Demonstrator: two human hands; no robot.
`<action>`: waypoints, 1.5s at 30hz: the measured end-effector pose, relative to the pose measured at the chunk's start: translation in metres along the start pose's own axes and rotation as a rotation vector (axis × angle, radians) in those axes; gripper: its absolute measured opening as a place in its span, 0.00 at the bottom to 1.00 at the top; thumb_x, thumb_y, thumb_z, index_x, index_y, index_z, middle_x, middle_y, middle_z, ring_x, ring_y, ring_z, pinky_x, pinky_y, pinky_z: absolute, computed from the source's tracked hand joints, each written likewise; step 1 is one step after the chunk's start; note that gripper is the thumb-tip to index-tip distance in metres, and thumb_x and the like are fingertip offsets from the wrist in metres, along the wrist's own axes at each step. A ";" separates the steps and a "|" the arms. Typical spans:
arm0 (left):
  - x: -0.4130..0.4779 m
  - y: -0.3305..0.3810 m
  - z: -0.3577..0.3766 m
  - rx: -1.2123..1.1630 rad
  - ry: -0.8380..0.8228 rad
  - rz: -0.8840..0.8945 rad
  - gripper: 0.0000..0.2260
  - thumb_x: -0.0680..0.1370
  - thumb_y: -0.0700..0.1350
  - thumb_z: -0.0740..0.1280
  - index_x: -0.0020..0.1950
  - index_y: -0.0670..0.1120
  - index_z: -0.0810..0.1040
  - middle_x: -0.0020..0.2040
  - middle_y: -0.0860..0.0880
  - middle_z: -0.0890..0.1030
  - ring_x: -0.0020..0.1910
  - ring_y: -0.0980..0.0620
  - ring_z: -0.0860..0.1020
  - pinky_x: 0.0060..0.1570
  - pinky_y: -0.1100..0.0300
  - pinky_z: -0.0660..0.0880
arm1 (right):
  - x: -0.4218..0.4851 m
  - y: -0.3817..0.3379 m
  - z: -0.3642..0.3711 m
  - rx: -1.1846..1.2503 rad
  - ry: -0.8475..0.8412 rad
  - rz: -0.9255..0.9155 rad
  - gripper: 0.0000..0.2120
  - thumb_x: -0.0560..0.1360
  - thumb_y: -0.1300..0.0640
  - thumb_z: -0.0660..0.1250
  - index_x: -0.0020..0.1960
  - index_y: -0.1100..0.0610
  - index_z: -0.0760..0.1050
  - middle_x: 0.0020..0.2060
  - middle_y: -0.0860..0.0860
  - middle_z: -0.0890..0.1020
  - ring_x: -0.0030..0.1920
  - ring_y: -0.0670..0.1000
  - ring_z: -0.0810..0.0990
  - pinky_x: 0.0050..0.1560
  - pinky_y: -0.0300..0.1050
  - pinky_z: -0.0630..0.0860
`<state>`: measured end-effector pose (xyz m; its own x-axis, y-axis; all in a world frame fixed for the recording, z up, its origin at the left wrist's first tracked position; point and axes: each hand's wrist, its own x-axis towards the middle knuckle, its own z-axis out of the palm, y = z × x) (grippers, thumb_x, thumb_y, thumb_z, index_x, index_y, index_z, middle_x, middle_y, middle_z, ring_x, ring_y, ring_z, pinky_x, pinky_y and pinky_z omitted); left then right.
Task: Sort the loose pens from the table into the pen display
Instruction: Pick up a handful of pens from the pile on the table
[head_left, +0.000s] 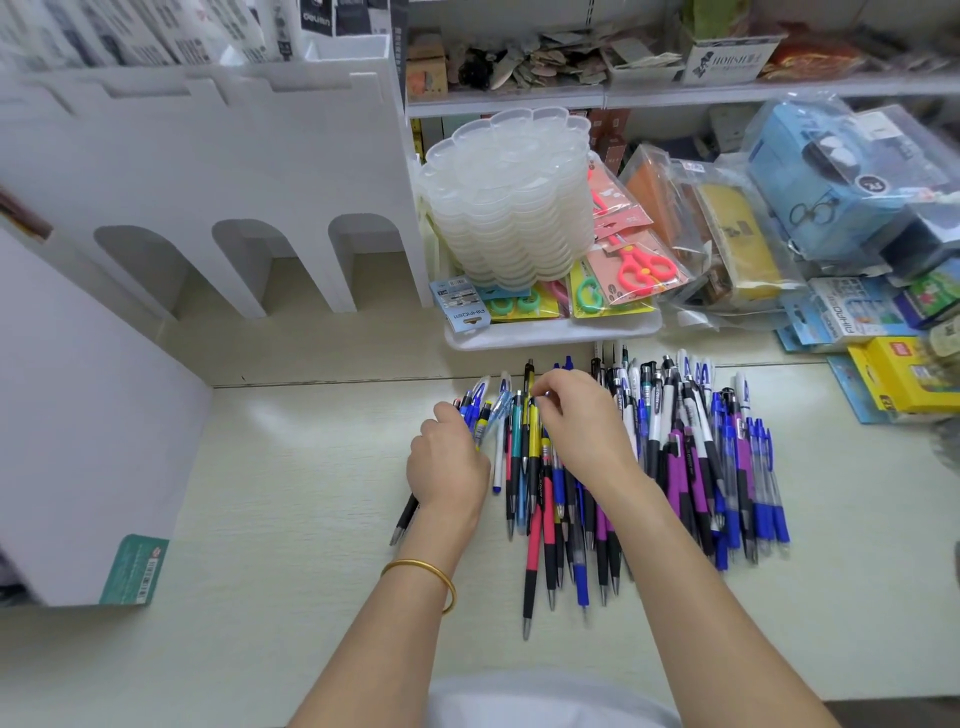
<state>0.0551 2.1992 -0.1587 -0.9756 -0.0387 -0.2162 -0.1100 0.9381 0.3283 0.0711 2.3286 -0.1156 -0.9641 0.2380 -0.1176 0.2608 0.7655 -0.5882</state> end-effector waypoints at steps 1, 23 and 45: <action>-0.001 0.000 -0.001 -0.018 0.000 -0.001 0.12 0.75 0.36 0.65 0.55 0.41 0.67 0.52 0.41 0.77 0.48 0.41 0.77 0.36 0.55 0.70 | -0.001 0.000 0.000 -0.005 0.001 -0.005 0.11 0.80 0.61 0.59 0.59 0.57 0.76 0.55 0.53 0.77 0.51 0.51 0.77 0.53 0.45 0.73; -0.006 0.019 0.003 -0.161 -0.065 -0.030 0.14 0.75 0.42 0.69 0.51 0.44 0.63 0.48 0.45 0.78 0.40 0.46 0.76 0.26 0.58 0.63 | -0.005 0.004 -0.003 0.033 0.032 0.015 0.11 0.80 0.61 0.58 0.59 0.57 0.76 0.54 0.52 0.77 0.48 0.51 0.77 0.52 0.47 0.75; -0.011 0.006 -0.071 -0.995 -0.378 -0.155 0.05 0.72 0.38 0.72 0.45 0.41 0.77 0.37 0.43 0.76 0.36 0.47 0.77 0.42 0.48 0.80 | -0.026 -0.016 0.007 0.678 -0.074 0.209 0.11 0.81 0.56 0.58 0.56 0.60 0.76 0.40 0.52 0.80 0.35 0.49 0.78 0.43 0.48 0.80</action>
<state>0.0513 2.1803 -0.0892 -0.8343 0.1362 -0.5342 -0.4991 0.2246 0.8369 0.0913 2.3061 -0.1086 -0.9044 0.2797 -0.3222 0.3752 0.1618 -0.9127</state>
